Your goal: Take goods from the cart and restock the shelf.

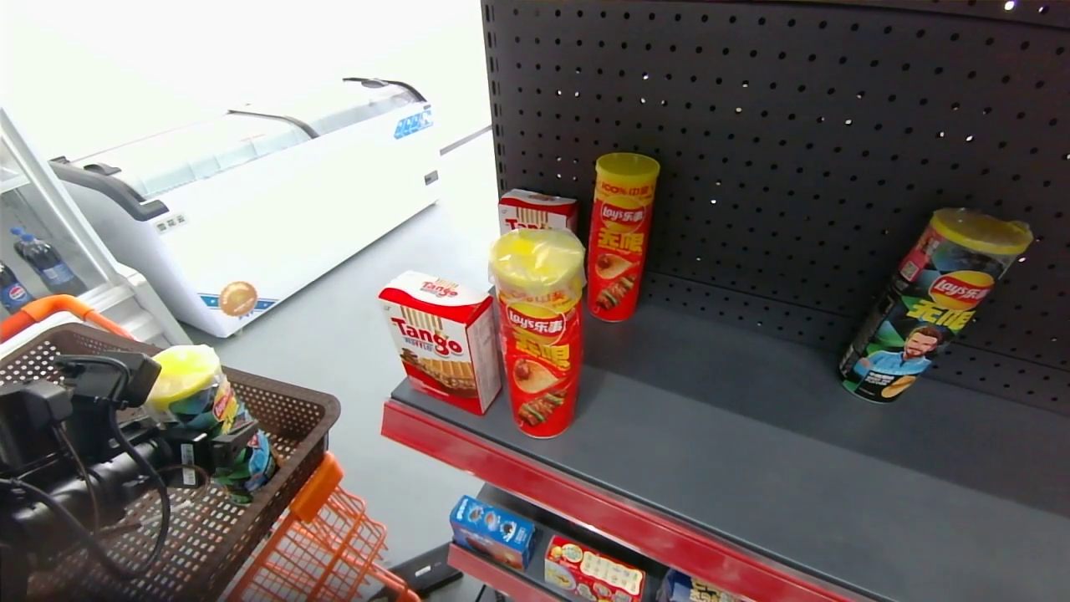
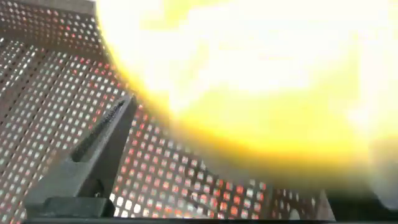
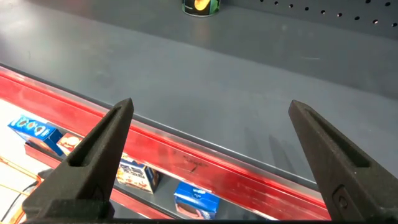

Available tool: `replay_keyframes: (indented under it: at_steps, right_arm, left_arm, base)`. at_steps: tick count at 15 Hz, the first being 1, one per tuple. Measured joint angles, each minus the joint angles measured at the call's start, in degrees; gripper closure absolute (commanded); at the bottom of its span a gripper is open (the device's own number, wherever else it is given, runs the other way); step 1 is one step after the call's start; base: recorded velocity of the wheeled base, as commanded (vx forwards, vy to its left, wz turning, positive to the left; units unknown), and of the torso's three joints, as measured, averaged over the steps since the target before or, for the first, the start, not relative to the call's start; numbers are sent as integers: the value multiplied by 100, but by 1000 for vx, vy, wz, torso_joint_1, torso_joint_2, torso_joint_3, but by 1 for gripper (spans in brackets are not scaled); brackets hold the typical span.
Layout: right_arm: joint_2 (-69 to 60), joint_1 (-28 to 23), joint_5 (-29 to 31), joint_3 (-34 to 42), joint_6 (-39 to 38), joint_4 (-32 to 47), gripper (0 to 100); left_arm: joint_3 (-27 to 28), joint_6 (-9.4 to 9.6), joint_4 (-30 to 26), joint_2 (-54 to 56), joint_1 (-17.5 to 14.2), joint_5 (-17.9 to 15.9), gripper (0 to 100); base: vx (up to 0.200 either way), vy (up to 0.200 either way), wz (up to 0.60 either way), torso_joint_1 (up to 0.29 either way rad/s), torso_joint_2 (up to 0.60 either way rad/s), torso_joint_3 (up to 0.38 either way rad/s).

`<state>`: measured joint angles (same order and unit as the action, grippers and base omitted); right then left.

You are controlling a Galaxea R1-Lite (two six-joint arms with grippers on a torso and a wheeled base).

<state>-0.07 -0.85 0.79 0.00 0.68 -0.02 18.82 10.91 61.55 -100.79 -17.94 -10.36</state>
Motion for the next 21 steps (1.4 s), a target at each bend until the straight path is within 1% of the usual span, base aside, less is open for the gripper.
replay_keyframes:
  at_steps: [1,3,4,5,7,11,12,14,15,16,17,18,21]
  right_arm:
    - [0,0,-1,0,0,2,0]
    - [0,-2,-1,0,0,2,0]
    - [0,-2,-1,0,-2,2,0]
    - [0,-2,0,0,0,2,0]
    - [0,-7,-1,0,-2,2,0]
    - [0,-2,0,0,0,2,0]
    - [0,-2,0,0,0,2,0]
    - [0,-2,-1,0,-2,2,0]
    - [0,-2,-1,0,-2,2,0]
    - [0,-2,-1,0,0,2,0]
    - [0,-2,0,0,0,2,0]
    - [0,-2,-1,0,-2,2,0]
    - [0,-2,0,0,-2,2,0]
  left_arm:
    - [91,-11,80,-135,28,0,0]
    - [243,-121,463,-402,141,0,0]
    - [280,-152,527,-516,210,-1,0]
    - [300,-161,567,-605,240,-1,100]
    - [345,-167,589,-714,262,-1,100]
    - [355,-108,602,-750,273,0,100]
    - [369,-22,594,-697,299,2,100]
    - [369,345,580,-505,347,16,100]
    - [372,472,538,-329,358,18,100]
    - [408,532,483,-106,380,7,100]
    - [438,538,362,101,419,2,100]
    - [460,468,236,339,507,5,100]
    - [477,74,-71,1047,841,24,100]
  base:
    - [0,0,0,0,0,0]
    - [0,0,0,0,0,0]
    - [0,0,0,0,0,0]
    - [0,0,0,0,0,0]
    - [0,0,0,0,0,0]
    - [0,0,0,0,0,0]
    - [0,0,0,0,0,0]
    - [0,0,0,0,0,0]
    - [0,0,0,0,0,0]
    - [0,0,0,0,0,0]
    - [0,0,0,0,0,0]
    - [0,0,0,0,0,0]
    - [0,0,0,0,0,0]
